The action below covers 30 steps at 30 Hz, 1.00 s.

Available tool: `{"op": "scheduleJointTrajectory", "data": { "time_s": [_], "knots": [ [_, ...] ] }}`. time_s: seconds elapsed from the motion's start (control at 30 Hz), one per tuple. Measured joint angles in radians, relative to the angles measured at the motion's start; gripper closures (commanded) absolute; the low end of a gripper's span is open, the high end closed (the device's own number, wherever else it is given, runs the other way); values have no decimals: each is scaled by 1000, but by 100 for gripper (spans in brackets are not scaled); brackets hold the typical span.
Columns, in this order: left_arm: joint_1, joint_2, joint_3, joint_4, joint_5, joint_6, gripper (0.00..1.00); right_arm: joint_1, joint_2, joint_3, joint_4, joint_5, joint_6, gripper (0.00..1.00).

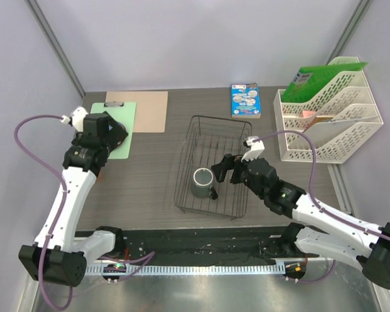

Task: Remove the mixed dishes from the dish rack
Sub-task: Pick up the cup from the dish rack.

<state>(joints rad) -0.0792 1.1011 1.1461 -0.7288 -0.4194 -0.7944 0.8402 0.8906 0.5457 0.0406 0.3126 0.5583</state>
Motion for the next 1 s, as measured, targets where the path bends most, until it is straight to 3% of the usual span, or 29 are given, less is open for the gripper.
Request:
{"op": "scheduleJointTrajectory", "data": {
  "time_s": [0.17, 0.57, 0.83, 1.0],
  "knots": [
    [-161, -72, -42, 23, 0, -2, 0, 0, 61, 172, -203, -82, -151, 12],
    [-283, -172, -231, 82, 42, -19, 0, 42, 105, 316, -560, -173, -408, 20],
    [-320, -217, -309, 109, 71, -42, 0, 207, 285, 320, -612, -170, -432, 20],
    [-325, -238, -336, 117, 76, -44, 0, 232, 401, 320, -542, -174, -426, 21]
  ]
}}
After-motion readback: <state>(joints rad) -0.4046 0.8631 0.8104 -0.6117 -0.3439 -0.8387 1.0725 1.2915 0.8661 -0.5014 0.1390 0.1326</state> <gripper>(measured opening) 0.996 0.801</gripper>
